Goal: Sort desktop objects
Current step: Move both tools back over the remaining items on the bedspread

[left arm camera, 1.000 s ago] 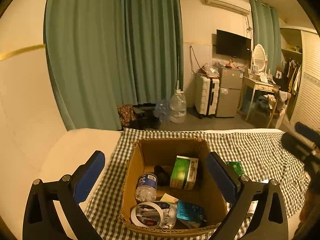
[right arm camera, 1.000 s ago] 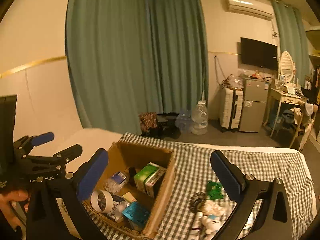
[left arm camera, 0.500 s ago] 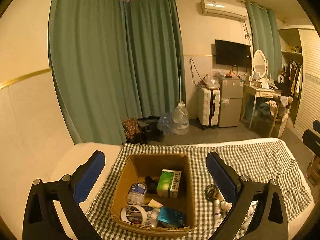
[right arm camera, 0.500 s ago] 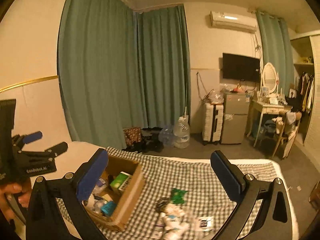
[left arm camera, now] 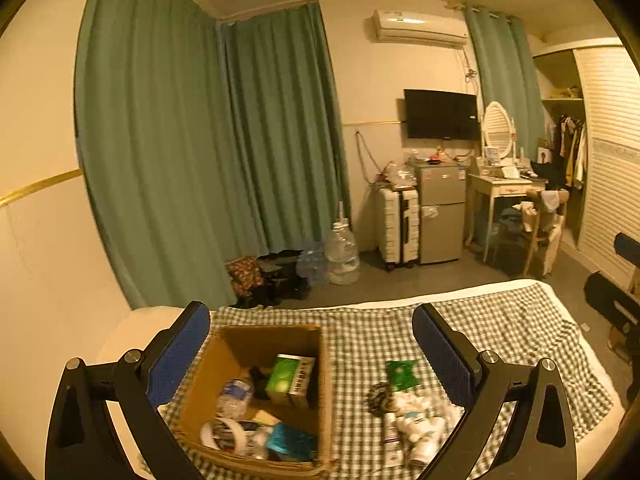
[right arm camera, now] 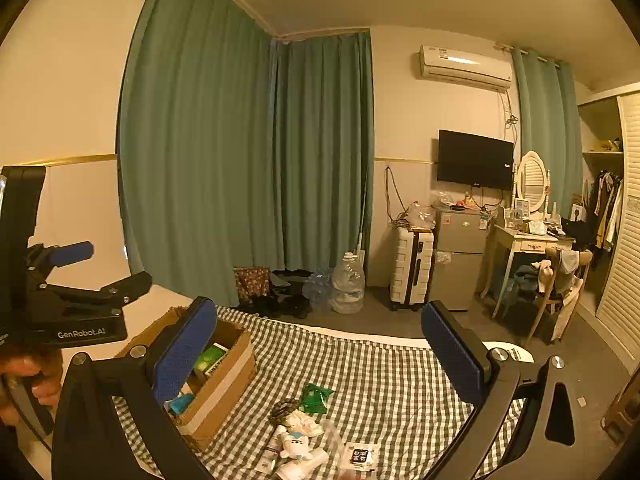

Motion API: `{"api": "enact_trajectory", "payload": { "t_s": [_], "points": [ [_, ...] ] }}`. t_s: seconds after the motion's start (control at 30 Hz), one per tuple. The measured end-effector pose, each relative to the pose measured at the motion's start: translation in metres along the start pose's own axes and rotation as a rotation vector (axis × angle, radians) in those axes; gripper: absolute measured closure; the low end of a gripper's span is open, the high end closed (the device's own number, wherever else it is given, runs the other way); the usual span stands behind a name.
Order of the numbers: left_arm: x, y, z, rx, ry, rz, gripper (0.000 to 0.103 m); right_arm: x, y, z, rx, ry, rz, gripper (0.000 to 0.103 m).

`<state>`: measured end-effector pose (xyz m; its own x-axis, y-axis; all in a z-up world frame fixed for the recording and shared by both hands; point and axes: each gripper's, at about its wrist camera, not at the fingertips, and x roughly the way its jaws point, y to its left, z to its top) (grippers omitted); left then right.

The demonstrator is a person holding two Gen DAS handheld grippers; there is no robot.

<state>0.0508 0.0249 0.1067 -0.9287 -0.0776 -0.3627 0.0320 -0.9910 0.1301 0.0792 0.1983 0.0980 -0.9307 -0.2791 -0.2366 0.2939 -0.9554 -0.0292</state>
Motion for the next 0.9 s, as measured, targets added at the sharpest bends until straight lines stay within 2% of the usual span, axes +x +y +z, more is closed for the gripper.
{"api": "enact_trajectory", "payload": {
  "t_s": [0.27,0.47,0.57,0.7,0.9],
  "points": [
    [0.025,-0.031,-0.008,0.001,0.043,-0.014,0.0,0.007,-0.026,-0.02,-0.043,0.012,-0.035,0.001],
    [0.054,-0.047,-0.026,0.012,0.093,-0.04,0.0,0.024,-0.069,-0.049,0.037,0.042,-0.135,0.001],
    [0.072,-0.059,-0.038,0.028,0.125,-0.051,0.0,0.033,-0.091,-0.063,0.086,0.062,-0.14,0.001],
    [0.096,-0.07,-0.056,0.042,0.172,-0.082,0.0,0.055,-0.109,-0.087,0.13,0.145,-0.107,0.0],
    [0.138,-0.089,-0.095,0.067,0.278,-0.115,0.0,0.091,-0.113,-0.127,0.108,0.275,-0.042,0.001]
  ]
}}
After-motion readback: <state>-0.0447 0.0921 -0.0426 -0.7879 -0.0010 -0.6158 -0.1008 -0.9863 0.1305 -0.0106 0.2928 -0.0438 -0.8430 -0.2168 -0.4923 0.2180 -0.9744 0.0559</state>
